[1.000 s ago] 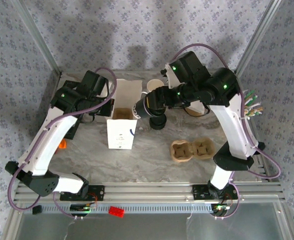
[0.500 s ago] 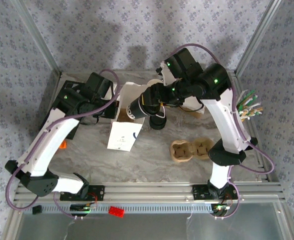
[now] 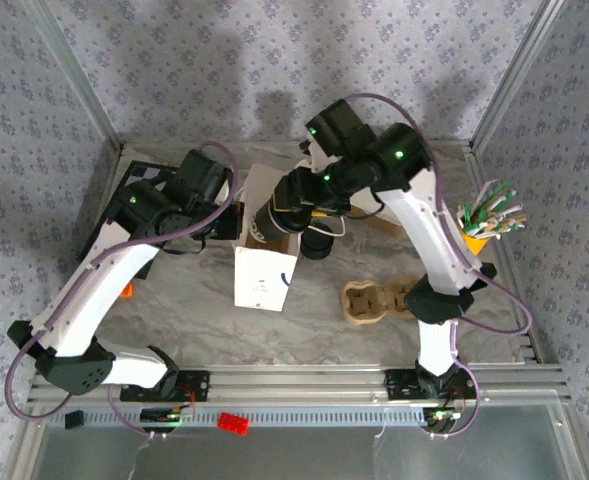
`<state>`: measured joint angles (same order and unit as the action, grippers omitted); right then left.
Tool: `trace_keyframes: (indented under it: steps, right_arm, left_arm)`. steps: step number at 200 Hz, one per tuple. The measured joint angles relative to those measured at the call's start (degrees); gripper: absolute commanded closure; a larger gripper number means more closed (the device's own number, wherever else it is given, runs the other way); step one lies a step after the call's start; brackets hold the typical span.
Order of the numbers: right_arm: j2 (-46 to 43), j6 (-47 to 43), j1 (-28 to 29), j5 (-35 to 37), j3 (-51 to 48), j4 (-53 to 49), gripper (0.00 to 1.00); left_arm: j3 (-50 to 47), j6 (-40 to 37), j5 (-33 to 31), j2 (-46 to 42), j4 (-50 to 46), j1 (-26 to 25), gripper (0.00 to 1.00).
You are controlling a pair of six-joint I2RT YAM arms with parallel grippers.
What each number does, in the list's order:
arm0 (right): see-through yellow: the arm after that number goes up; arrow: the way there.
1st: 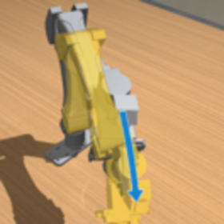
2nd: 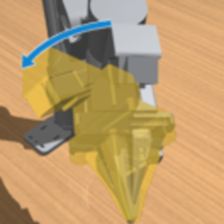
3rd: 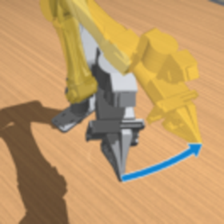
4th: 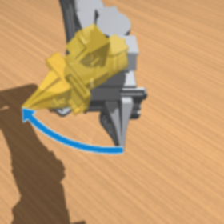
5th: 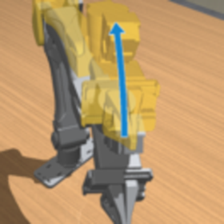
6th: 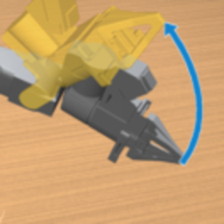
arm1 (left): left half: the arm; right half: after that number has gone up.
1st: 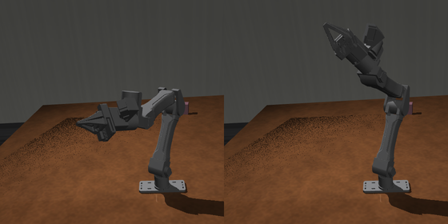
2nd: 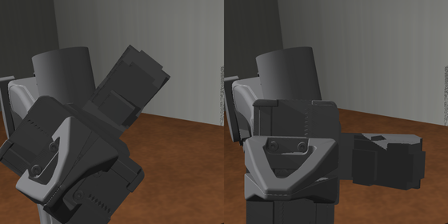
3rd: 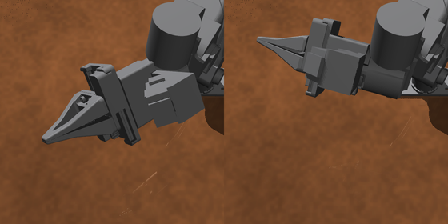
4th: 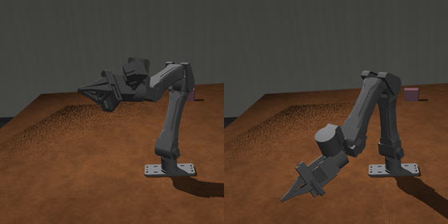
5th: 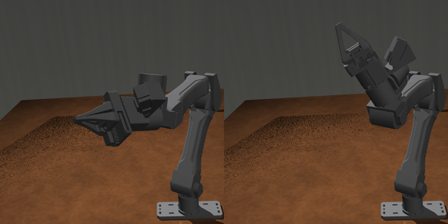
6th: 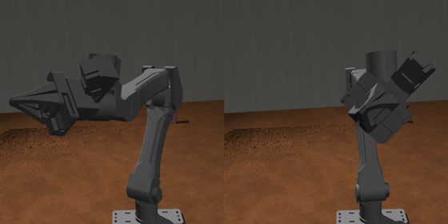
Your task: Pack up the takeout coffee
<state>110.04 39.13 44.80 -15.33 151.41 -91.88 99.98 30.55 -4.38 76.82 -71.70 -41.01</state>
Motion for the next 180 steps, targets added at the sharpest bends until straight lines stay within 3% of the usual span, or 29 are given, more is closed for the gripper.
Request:
trace_keyframes:
  steps: [74,180]
  right_arm:
    - [4.4,0.5,1.7,3.9,0.2,0.0,0.39]
    - [7.2,0.6,4.0,7.3,-0.9,0.0,0.38]
  left_arm:
    - [-4.2,9.0,-2.3,-1.4,6.0,-4.5,1.0]
    - [-16.5,18.4,-2.3,-8.3,17.5,-4.8,1.0]
